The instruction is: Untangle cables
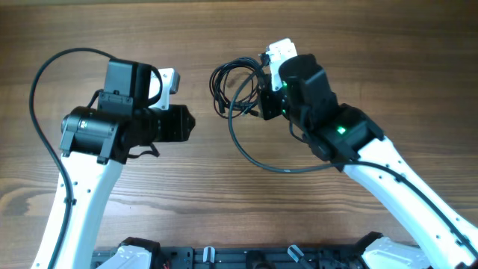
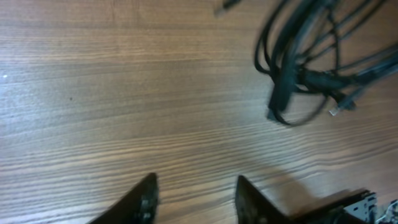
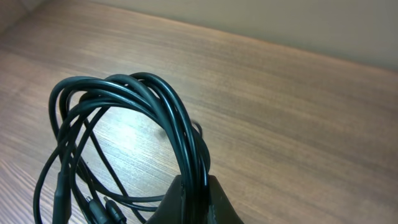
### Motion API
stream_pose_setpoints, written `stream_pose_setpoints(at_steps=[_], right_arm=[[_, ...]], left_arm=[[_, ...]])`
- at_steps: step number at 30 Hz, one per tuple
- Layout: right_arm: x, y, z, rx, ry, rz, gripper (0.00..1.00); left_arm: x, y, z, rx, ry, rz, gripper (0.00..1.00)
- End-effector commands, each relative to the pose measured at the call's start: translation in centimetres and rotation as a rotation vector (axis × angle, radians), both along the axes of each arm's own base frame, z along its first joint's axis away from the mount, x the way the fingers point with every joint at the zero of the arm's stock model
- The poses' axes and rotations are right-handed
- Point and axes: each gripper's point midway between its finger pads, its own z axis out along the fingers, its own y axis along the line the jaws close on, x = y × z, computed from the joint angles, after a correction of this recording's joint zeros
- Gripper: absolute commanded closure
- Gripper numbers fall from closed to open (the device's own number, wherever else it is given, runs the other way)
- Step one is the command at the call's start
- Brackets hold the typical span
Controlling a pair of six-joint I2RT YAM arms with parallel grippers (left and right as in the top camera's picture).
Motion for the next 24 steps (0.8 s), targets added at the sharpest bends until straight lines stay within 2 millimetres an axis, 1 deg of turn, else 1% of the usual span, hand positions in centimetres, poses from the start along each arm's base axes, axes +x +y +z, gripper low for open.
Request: stream_pose_setpoints(at_steps=[1,4,7,10,12,16,20,22,24], right_arm=[[-0.9,0.8,1.8,0.013,-0.039,0.087,0.96],[-1.4,1.4,1.9,0.022,-0.036,0.140,0.96],[-2.2,2.4,1.9,0.025,-0.036,0.221,0.96],[-3.6,3.7,1.9,0.037,-0.031,0.348,0.96],[-4.4,4.4,2.2,0.067,-0.021,0.400,0.96],[-4.9,4.6,2.7,0.085,-0.025,0.421,0.96],[-5.2,4.5,3.3,0.091,-0.037,0.422,0.96],[-5.2,4.5,3.3,0.091,-0.037,0.422,0.96],[-5.2,4.5,3.3,0.092,-0.037,0.421,0.96]], left_arm=[[0.6,-0.6,-0.5,-0.016,0.005,-0.022,0.55],[1.6,-0.8,-0.1,-0.024,-0.035,-0.022,0.54],[3.4,-1.3,1.1,-0.044,-0.130,-0.024,0.53],[5.1,-1.7,2.5,-0.061,-0.223,-0.030,0.50],[5.5,-1.8,2.9,-0.066,-0.245,-0.031,0.49],[5.3,-2.3,3.0,-0.092,-0.239,-0.050,0.48],[4.5,-3.9,3.3,-0.170,-0.219,-0.114,0.46],[4.3,-4.5,3.2,-0.182,-0.210,-0.133,0.48],[3.9,-5.6,2.8,-0.183,-0.193,-0.168,0.50]])
